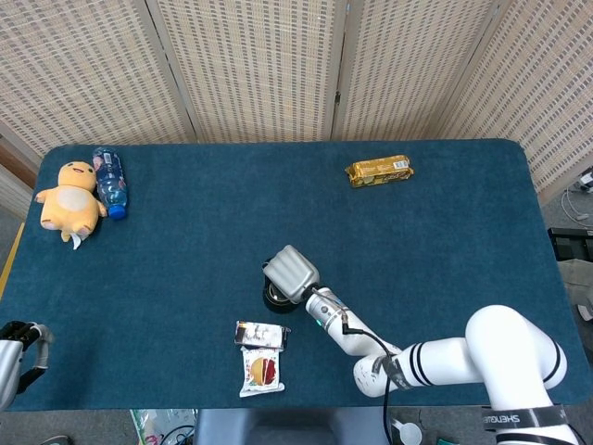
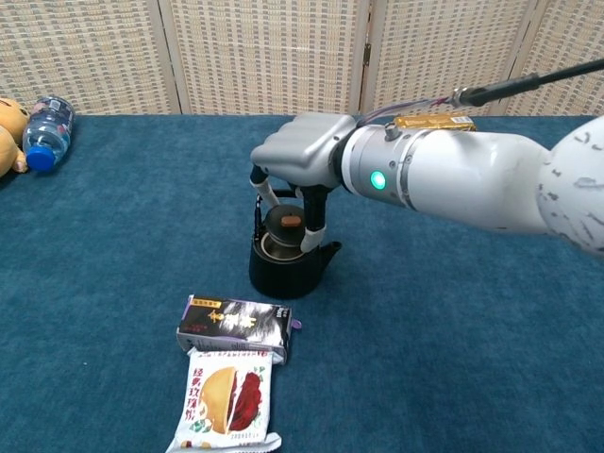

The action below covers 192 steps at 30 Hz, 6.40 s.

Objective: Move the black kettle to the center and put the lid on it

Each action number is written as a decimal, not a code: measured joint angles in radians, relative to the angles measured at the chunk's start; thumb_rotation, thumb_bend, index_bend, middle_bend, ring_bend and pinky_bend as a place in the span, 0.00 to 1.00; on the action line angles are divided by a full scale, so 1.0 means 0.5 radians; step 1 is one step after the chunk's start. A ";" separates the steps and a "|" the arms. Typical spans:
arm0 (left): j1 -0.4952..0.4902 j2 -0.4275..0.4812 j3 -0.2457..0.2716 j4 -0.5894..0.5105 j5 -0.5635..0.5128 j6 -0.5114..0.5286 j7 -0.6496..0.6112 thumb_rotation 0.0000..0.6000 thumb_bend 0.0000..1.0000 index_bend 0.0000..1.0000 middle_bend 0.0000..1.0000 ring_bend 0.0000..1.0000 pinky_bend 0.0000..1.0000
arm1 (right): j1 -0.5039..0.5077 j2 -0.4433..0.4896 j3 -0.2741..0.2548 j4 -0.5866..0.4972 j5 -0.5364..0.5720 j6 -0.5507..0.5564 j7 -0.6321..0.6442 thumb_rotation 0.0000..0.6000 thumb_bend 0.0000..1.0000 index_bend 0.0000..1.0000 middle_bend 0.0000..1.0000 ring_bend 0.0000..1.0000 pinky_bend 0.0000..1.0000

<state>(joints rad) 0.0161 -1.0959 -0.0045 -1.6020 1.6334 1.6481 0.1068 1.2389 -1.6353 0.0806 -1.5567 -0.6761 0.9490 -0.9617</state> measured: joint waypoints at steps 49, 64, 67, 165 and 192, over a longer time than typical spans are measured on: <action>-0.002 0.001 0.010 -0.005 0.017 -0.009 0.021 1.00 0.56 0.58 0.58 0.42 0.58 | -0.042 0.146 -0.046 -0.212 -0.068 0.062 0.003 1.00 0.12 0.38 1.00 1.00 1.00; -0.001 0.003 0.010 -0.011 0.016 -0.005 0.015 1.00 0.56 0.58 0.58 0.42 0.58 | -0.042 0.118 -0.063 -0.193 -0.030 0.056 -0.019 1.00 0.93 0.45 1.00 1.00 1.00; 0.000 0.004 0.009 -0.009 0.015 -0.004 0.013 1.00 0.56 0.58 0.58 0.42 0.58 | -0.040 0.119 -0.064 -0.194 -0.022 0.055 -0.025 1.00 0.98 0.45 1.00 1.00 1.00; -0.053 -0.029 0.009 -0.037 0.015 -0.091 0.100 1.00 0.56 0.58 0.58 0.42 0.58 | -1.043 0.928 -0.462 -0.820 -1.400 1.011 0.398 1.00 0.55 0.50 0.50 0.47 0.58; -0.109 -0.097 -0.020 0.069 0.084 -0.043 -0.007 1.00 0.56 0.59 0.58 0.42 0.58 | -2.087 1.015 -0.508 -0.299 -1.679 1.623 1.159 1.00 0.55 0.50 0.50 0.47 0.58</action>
<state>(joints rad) -0.0386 -1.1445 -0.0143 -1.5675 1.6754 1.6266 0.1032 0.1954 -1.1279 -0.1734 -1.7061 -1.5157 1.7604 -0.3819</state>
